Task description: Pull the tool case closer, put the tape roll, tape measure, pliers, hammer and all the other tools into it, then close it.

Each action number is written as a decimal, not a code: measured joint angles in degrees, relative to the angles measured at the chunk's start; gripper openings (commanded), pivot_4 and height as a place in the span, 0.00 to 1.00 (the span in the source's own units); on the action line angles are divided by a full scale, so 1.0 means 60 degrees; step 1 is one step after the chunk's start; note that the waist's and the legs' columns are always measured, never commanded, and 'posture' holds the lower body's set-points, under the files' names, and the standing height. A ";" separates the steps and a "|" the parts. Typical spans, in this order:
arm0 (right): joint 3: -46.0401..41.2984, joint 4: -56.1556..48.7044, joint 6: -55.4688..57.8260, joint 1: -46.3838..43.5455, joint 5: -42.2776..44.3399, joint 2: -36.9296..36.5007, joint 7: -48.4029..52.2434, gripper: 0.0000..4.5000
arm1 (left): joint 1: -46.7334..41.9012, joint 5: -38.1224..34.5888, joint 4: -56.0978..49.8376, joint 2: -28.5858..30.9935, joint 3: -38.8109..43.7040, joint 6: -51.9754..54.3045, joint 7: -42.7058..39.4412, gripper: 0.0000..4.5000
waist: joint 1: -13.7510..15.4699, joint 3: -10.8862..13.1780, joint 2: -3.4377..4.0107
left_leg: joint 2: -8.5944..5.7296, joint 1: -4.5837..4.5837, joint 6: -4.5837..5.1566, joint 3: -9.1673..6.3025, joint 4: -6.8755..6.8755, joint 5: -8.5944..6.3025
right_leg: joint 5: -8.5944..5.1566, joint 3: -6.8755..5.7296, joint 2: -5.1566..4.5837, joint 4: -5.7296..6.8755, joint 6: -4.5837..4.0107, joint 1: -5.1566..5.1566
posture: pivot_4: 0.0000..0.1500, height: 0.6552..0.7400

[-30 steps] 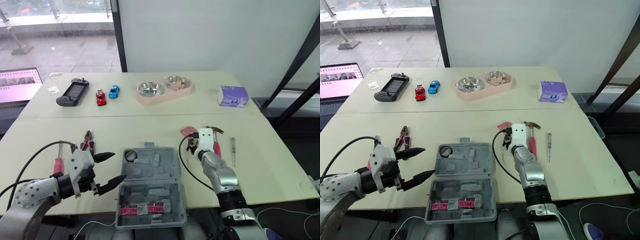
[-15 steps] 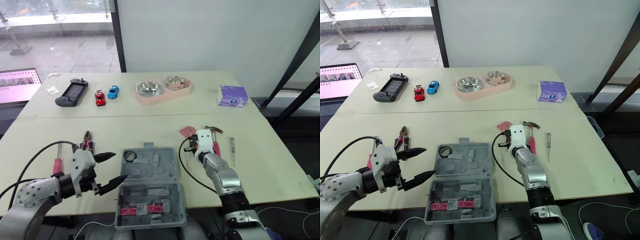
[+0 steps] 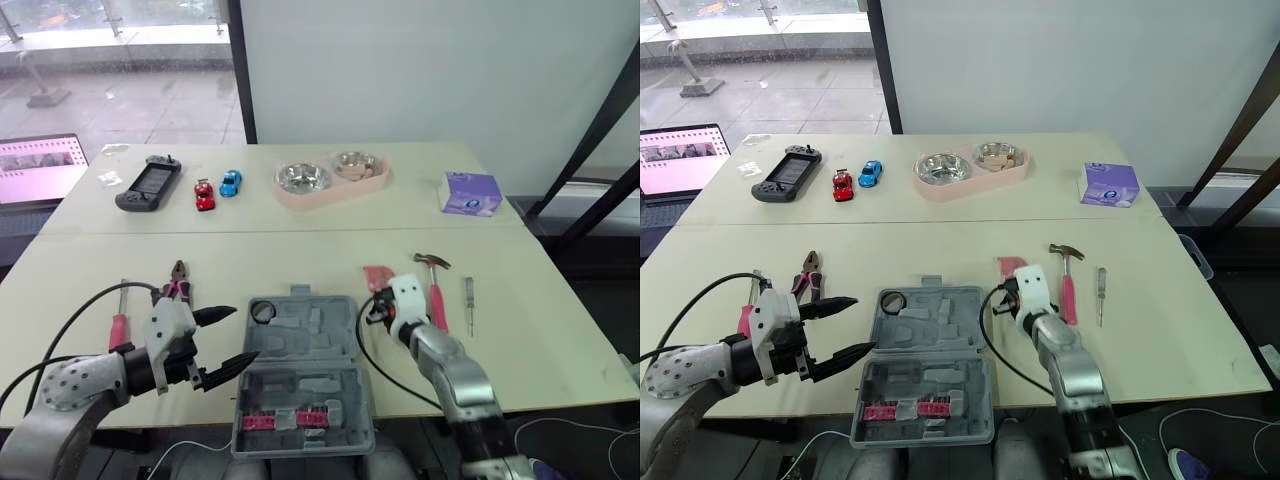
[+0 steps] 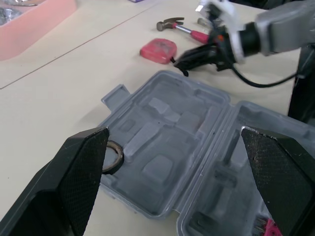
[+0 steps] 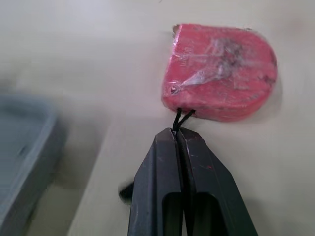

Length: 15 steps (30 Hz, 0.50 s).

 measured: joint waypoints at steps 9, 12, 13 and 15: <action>0.0109 -0.2445 0.0569 0.2368 0.0230 -0.0747 0.0579 0.01 | -0.0106 0.0137 0.0064 -0.0005 -0.0383 -0.0103 -0.0101 1.00 | -0.0015 -0.0003 -0.0003 | 0.0000 -0.0006 -0.0006 0.0002 0.0003 -0.0004 | -0.0017 0.0001 -0.0002 -0.0038 0.0027 -0.0001 | 1.00 0.98; 0.0039 -0.3243 0.0844 0.3151 0.0357 -0.1067 0.0734 0.01 | -0.0178 0.0137 0.0093 -0.0004 -0.0420 -0.0104 -0.0171 1.00 | 0.0002 -0.0003 -0.0004 | 0.0000 -0.0013 -0.0007 0.0003 0.0002 -0.0005 | -0.0016 0.0001 -0.0005 -0.0052 0.0026 0.0000 | 1.00 0.98; 0.0026 -0.3551 0.0943 0.3492 0.0411 -0.1216 0.0793 0.01 | -0.0216 0.0137 0.0098 -0.0004 -0.0447 -0.0104 -0.0191 1.00 | 0.0027 -0.0004 -0.0004 | -0.0001 -0.0013 -0.0007 0.0003 0.0001 -0.0006 | -0.0017 0.0001 -0.0007 -0.0055 0.0026 0.0000 | 1.00 0.98; 0.0005 -0.4129 0.1119 0.4122 0.0508 -0.1452 0.0895 0.01 | -0.0280 0.0139 0.0137 -0.0004 -0.0570 -0.0103 -0.0240 1.00 | 0.0056 -0.0005 -0.0005 | -0.0001 -0.0013 -0.0007 0.0004 0.0000 -0.0008 | -0.0017 0.0000 -0.0007 -0.0057 0.0027 -0.0003 | 1.00 0.98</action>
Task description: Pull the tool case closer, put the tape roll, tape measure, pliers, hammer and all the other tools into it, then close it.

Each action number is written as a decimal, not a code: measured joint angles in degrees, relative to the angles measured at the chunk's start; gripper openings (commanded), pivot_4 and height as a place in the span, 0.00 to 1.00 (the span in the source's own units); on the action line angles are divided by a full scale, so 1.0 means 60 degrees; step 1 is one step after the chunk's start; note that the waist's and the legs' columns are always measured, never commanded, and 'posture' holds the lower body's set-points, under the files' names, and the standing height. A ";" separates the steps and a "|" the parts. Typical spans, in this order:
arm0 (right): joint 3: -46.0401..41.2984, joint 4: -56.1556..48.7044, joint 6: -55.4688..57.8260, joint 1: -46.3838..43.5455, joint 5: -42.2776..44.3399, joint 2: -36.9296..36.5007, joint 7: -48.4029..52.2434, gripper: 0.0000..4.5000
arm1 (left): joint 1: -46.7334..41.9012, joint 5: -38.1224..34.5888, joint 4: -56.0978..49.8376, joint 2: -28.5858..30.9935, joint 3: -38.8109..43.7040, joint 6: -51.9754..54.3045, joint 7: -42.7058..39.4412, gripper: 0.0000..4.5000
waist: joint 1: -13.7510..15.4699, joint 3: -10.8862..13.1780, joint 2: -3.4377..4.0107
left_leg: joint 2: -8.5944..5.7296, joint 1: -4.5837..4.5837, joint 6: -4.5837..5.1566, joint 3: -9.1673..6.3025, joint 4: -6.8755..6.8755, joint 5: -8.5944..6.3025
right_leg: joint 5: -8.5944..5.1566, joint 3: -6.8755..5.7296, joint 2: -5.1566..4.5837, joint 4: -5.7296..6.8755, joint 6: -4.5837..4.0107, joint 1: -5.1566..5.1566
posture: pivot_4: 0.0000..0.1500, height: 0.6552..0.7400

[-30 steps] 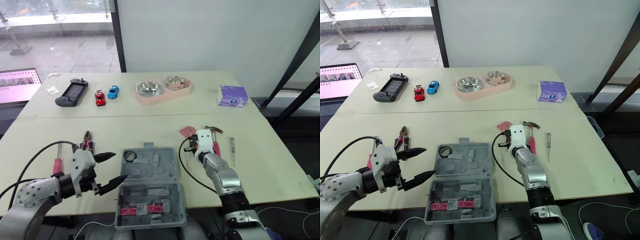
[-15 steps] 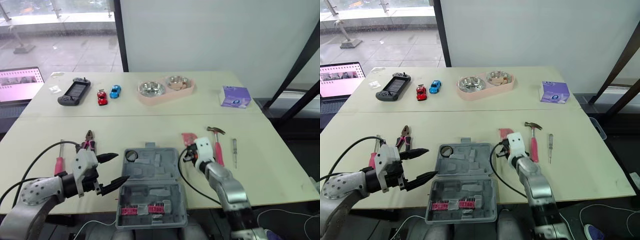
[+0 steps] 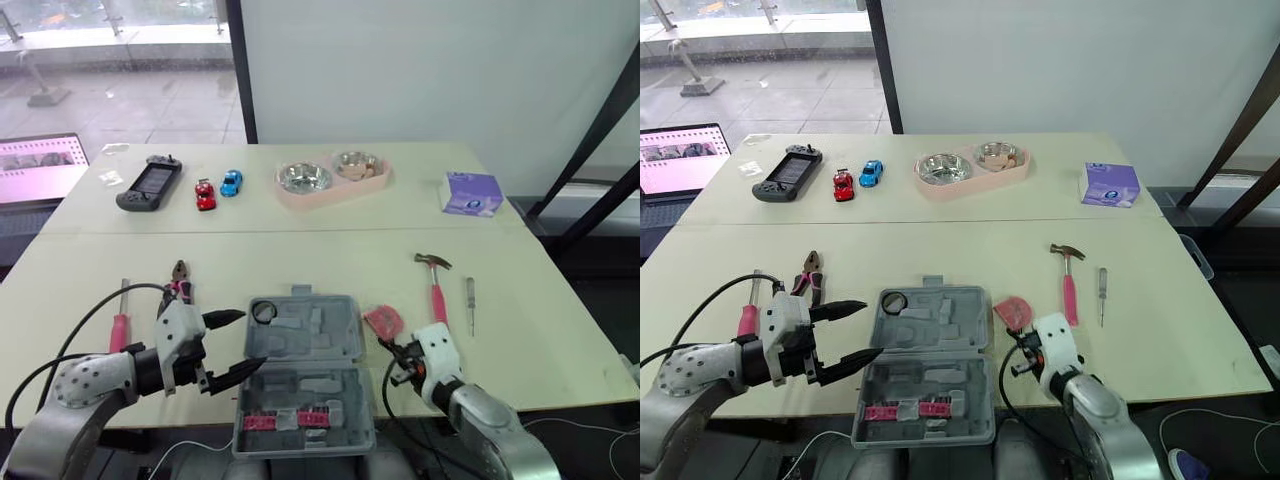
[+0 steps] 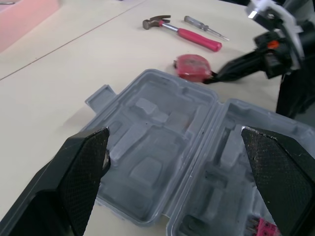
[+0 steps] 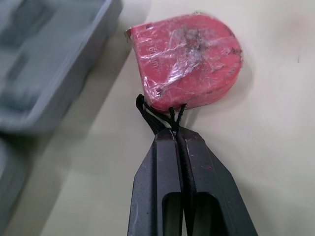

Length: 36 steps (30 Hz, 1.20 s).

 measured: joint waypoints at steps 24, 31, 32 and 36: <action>0.0071 -0.1906 0.0501 0.2740 0.0585 -0.0963 0.0508 0.01 | -0.0477 0.0026 0.0385 -0.0038 -0.0553 -0.0054 -0.0222 1.00 | 0.0103 -0.0030 -0.0048 | 0.0001 -0.0012 -0.0021 0.0015 0.0004 -0.0043 | 0.0029 -0.0005 -0.0012 -0.0151 -0.0046 0.0001 | 1.00 0.98; -0.0042 -0.1536 0.0027 0.2741 0.0674 -0.0956 0.0598 0.01 | -0.0473 0.0025 0.0384 -0.0037 -0.0553 -0.0053 -0.0272 1.00 | 0.0125 -0.0054 -0.0079 | 0.0000 -0.0007 -0.0042 0.0015 0.0023 -0.0055 | 0.0025 -0.0006 -0.0012 -0.0167 -0.0040 0.0002 | 1.00 0.98; -0.0071 -0.1510 -0.0001 0.2749 0.0700 -0.0958 0.0641 0.07 | -0.0473 0.0024 0.0384 -0.0037 -0.0553 -0.0053 -0.0288 1.00 | 0.0126 -0.0055 -0.0080 | 0.0000 -0.0007 -0.0042 0.0015 0.0023 -0.0055 | 0.0026 -0.0005 -0.0012 -0.0170 -0.0042 0.0002 | 1.00 0.98; -0.0105 -0.1533 -0.0163 0.2927 0.0901 -0.1031 0.0959 0.41 | -0.0485 -0.0001 0.0385 -0.0035 -0.0553 -0.0048 -0.0432 1.00 | 0.0147 -0.0055 -0.0079 | 0.0000 -0.0007 -0.0041 0.0016 0.0019 -0.0055 | 0.0027 -0.0006 -0.0012 -0.0171 -0.0043 0.0004 | 1.00 0.98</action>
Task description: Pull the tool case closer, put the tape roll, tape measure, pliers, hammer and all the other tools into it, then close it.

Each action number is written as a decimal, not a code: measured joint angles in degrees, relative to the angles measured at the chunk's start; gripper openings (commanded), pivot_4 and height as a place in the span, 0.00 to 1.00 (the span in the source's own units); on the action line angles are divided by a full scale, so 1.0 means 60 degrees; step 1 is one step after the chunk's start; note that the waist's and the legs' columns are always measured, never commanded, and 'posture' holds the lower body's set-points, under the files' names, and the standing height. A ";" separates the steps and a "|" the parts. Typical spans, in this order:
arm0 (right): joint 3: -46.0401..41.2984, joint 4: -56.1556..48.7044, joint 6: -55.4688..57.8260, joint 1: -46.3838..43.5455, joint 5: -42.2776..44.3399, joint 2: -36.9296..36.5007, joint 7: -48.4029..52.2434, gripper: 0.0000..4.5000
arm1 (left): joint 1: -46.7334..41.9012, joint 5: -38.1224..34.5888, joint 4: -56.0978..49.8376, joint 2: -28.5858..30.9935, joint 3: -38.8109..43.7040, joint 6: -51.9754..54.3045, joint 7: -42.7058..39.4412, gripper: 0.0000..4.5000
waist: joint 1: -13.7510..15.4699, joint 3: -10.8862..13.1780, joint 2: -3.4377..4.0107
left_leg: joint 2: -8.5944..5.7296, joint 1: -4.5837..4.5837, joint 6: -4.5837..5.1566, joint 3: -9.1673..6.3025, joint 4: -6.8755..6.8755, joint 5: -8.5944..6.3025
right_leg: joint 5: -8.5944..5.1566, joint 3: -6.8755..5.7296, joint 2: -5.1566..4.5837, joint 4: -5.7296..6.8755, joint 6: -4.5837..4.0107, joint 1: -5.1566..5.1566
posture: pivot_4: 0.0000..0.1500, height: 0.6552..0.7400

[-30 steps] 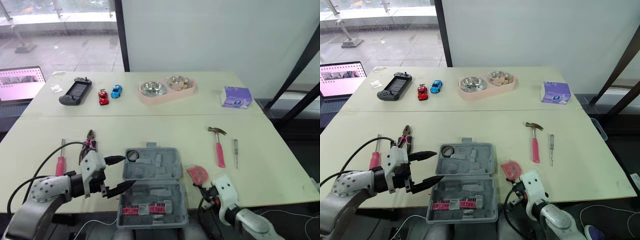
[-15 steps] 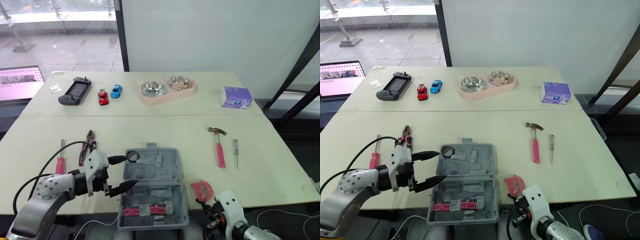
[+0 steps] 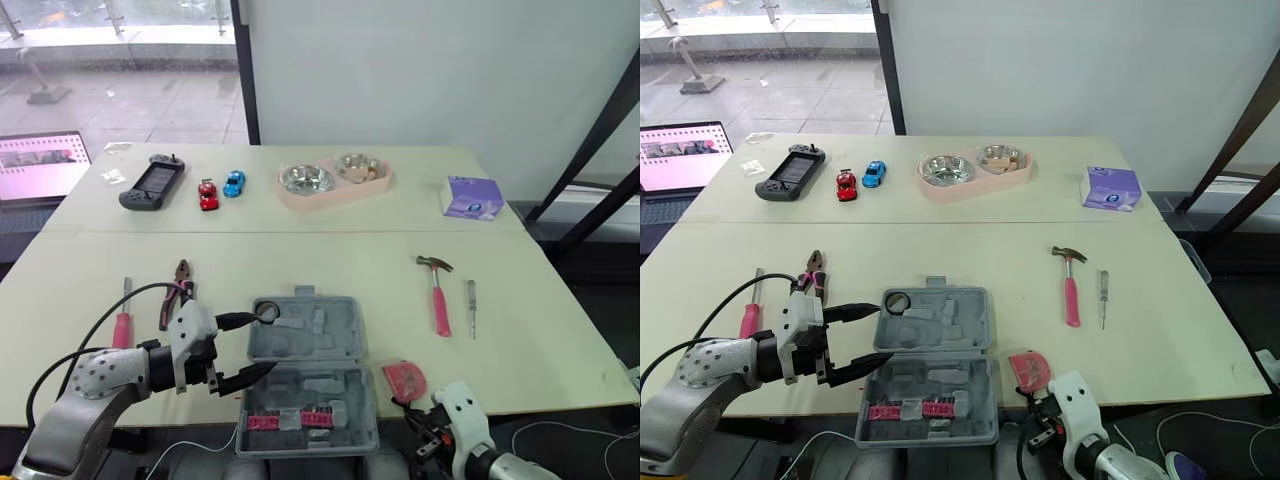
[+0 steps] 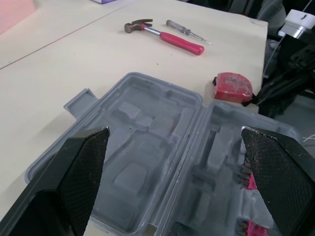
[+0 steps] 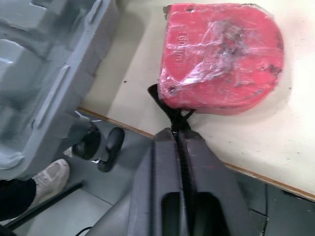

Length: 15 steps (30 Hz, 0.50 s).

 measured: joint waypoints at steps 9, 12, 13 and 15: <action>-0.1057 -0.0080 -0.0015 0.0075 0.0700 -0.1491 0.1307 0.98 | 0.0235 -0.0391 -0.0001 0.0370 0.0375 -0.0025 -0.0684 1.00 | 0.0009 0.0005 0.0008 | -0.0001 0.0000 0.0002 0.0003 0.0015 0.0002 | 0.0001 0.0002 -0.0001 0.0000 -0.0002 0.0041 | 1.00 0.98; -0.1794 0.0181 -0.0169 -0.0240 0.1266 -0.2387 0.2463 0.98 | 0.0586 -0.0471 -0.0010 0.0686 0.0594 -0.0204 -0.1165 1.00 | -0.0020 0.0009 0.0014 | -0.0001 0.0005 0.0025 0.0007 0.0015 0.0015 | 0.0001 0.0003 0.0000 0.0000 -0.0001 0.0041 | 1.00 0.98; -0.1902 0.0391 -0.0354 -0.0488 0.1446 -0.2769 0.3002 0.98 | 0.0702 -0.0516 -0.0016 0.0769 0.0628 -0.0264 -0.1342 1.00 | -0.0028 0.0010 0.0016 | -0.0001 0.0005 0.0027 0.0008 0.0017 0.0016 | 0.0001 0.0004 0.0000 0.0000 -0.0001 0.0043 | 1.00 0.98; -0.2010 0.0980 -0.0920 -0.1266 0.1617 -0.3511 0.4106 0.98 | 0.0846 -0.0631 -0.0034 0.0849 0.0781 -0.0412 -0.1654 1.00 | -0.0029 0.0017 0.0018 | -0.0001 0.0006 0.0030 0.0010 0.0028 0.0019 | 0.0000 0.0004 0.0000 -0.0001 -0.0001 0.0046 | 1.00 0.98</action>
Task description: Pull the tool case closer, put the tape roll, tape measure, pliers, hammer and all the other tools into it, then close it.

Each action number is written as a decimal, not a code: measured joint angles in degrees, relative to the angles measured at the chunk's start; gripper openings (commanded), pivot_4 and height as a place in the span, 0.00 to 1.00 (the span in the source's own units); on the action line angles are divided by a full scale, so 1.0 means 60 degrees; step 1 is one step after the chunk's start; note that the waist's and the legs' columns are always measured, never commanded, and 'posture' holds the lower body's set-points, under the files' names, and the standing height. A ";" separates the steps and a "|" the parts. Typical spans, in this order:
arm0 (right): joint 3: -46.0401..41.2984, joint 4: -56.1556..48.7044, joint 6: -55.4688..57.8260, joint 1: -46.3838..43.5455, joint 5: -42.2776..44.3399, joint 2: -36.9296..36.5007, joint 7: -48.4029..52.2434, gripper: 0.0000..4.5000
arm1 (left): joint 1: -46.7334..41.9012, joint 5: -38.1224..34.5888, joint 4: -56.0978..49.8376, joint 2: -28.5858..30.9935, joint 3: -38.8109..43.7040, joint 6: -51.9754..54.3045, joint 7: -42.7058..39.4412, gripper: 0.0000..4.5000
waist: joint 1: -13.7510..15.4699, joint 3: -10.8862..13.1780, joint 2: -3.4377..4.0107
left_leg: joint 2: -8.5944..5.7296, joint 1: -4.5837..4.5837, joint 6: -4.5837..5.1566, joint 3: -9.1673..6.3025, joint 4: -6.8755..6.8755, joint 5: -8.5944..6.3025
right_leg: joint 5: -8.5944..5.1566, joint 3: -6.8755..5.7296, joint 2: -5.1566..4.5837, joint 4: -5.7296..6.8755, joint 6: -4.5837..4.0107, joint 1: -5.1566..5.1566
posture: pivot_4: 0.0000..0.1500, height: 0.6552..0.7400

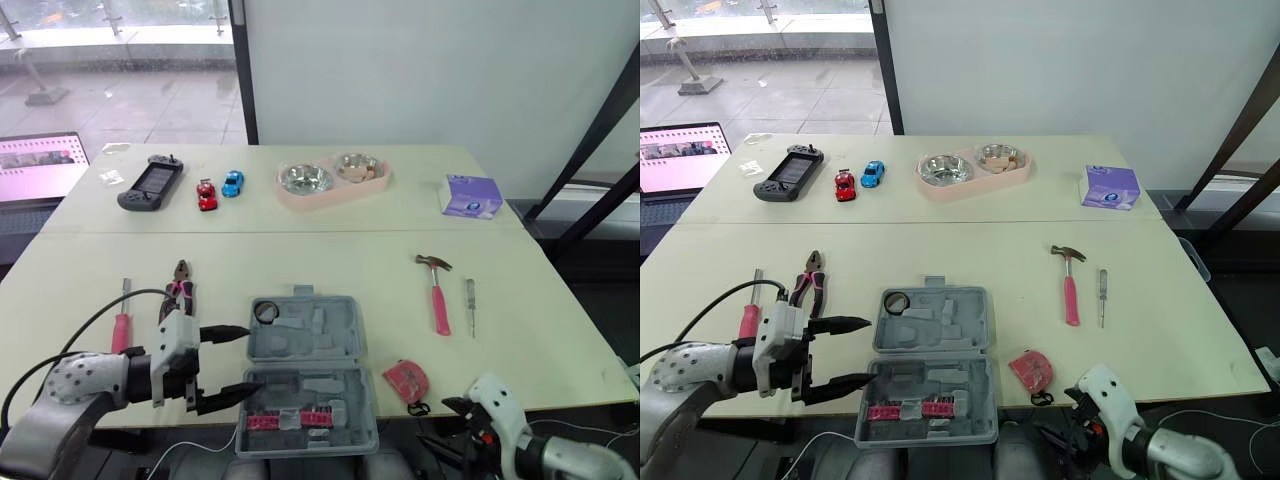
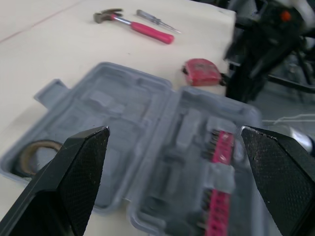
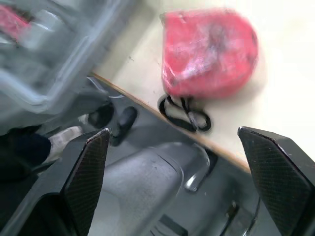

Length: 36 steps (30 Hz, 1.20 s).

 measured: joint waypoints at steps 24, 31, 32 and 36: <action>0.6183 0.8778 -0.9582 -0.9597 -0.2838 -0.0855 0.7136 0.98 | 0.0853 -0.0551 -0.0525 -0.0429 0.0226 -0.1497 -0.0908 1.00 | 0.0009 0.0059 0.0087 | -0.0012 0.0087 0.0023 -0.0008 0.0004 0.0002 | -0.0034 0.0008 0.0010 0.0214 0.0060 0.0038 | 1.00 0.98; 0.6428 0.9683 -1.0077 -0.9875 -0.3343 -0.0297 0.7137 0.98 | 0.1000 -0.0455 -0.0526 -0.0470 0.0354 -0.1896 -0.0830 1.00 | 0.0031 0.0061 0.0089 | -0.0012 0.0101 0.0023 -0.0007 -0.0003 0.0002 | -0.0018 0.0009 0.0009 0.0215 0.0033 0.0050 | 1.00 0.98; 0.6429 0.9738 -1.0100 -0.9875 -0.3411 -0.0244 0.7137 0.98 | 0.1003 -0.0420 -0.0526 -0.0470 0.0354 -0.1919 -0.0810 1.00 | 0.0024 0.0060 0.0088 | -0.0012 0.0104 0.0023 -0.0007 -0.0003 0.0002 | -0.0018 0.0009 0.0010 0.0216 0.0033 0.0051 | 1.00 0.98; 0.6442 1.0145 -1.0282 -0.9871 -0.3815 0.0171 0.7073 0.98 | 0.0870 -0.0386 -0.0521 -0.0469 0.0354 -0.1950 -0.0652 1.00 | 0.0008 0.0061 0.0089 | -0.0012 0.0125 0.0023 -0.0006 -0.0004 0.0002 | -0.0019 0.0010 0.0011 0.0225 0.0033 0.0063 | 1.00 0.98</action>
